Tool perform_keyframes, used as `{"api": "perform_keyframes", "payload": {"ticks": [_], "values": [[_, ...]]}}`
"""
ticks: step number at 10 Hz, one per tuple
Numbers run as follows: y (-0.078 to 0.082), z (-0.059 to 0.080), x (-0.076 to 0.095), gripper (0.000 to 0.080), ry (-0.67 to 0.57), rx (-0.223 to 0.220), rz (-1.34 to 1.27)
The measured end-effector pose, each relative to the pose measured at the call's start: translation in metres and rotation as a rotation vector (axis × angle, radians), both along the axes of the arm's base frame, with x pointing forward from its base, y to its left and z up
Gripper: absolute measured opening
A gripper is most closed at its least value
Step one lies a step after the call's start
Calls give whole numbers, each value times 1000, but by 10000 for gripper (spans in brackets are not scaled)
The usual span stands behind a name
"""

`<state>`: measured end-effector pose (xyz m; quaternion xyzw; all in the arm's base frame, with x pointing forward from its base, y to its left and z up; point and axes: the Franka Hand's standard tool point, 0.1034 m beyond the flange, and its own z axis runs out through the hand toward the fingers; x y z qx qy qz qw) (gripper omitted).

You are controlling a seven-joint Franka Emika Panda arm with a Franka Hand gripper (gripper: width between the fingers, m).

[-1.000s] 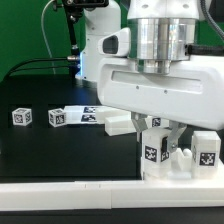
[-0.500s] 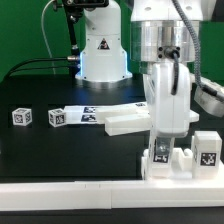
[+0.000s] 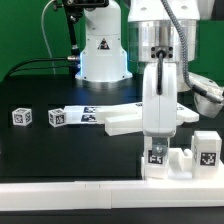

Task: Assemble chair

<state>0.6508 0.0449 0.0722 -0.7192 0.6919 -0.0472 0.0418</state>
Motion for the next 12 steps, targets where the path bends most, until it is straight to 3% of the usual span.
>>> {"api": "perform_keyframes", "payload": {"ticks": [1,3,5,7,8,9,10,11,12], "values": [[-3,2,4,612,-19,-31,208],[3,-1,2,643,-21,-69,528],[1,-1,2,649,-20,-92,669],[-2,0,2,649,-1,-161,1017],[-5,0,3,649,-1,-170,1079],[-4,-1,2,627,0,-166,1051],[-4,-1,2,460,0,-162,1022],[-5,-1,2,460,0,-161,1010],[-5,-1,2,282,-1,-155,969]]}}
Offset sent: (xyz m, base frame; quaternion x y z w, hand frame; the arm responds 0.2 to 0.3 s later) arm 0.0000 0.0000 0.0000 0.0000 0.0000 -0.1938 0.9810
